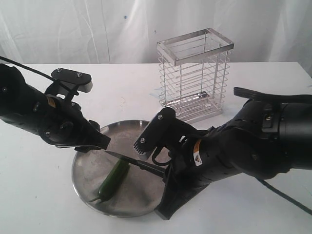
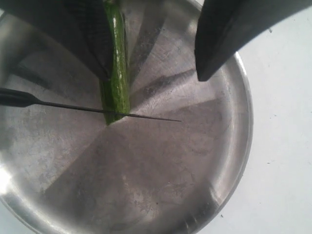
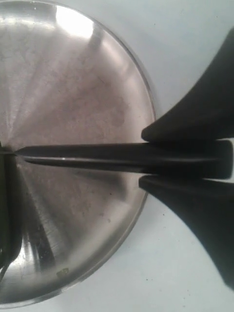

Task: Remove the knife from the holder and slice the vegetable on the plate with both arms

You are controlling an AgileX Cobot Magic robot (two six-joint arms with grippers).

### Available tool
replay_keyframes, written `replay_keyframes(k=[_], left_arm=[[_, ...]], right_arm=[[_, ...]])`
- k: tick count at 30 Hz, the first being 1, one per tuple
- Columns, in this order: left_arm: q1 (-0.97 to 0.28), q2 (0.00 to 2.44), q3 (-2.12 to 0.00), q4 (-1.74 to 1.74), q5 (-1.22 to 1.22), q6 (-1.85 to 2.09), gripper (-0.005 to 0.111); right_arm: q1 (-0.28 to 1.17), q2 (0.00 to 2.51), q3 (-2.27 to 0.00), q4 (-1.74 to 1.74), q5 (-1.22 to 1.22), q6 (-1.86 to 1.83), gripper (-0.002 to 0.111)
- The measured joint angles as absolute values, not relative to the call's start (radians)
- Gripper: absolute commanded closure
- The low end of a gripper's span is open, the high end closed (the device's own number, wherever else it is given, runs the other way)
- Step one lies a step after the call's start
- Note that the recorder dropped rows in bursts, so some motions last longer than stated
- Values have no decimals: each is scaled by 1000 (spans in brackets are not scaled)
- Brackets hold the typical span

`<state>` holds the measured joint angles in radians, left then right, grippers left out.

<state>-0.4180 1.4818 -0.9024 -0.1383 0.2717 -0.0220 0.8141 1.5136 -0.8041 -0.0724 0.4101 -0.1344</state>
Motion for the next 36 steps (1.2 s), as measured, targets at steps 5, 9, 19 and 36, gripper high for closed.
replay_keyframes(k=[5,9,19,36], left_arm=[[-418,1482,-902,-138,272,-22,52],[-418,1482,-902,-138,272,-22,52],[-418,1482,-902,-138,237,-22,52],[-439,1585,-902,-168,162,-22,107]], right_arm=[[814,1518,-804,-72,412,-132,108],[814,1536,-804,-72,419,-132,108],[814,1564,-804,-72,429,-131,108],[814,1564,-804,-72,425,-131,108]])
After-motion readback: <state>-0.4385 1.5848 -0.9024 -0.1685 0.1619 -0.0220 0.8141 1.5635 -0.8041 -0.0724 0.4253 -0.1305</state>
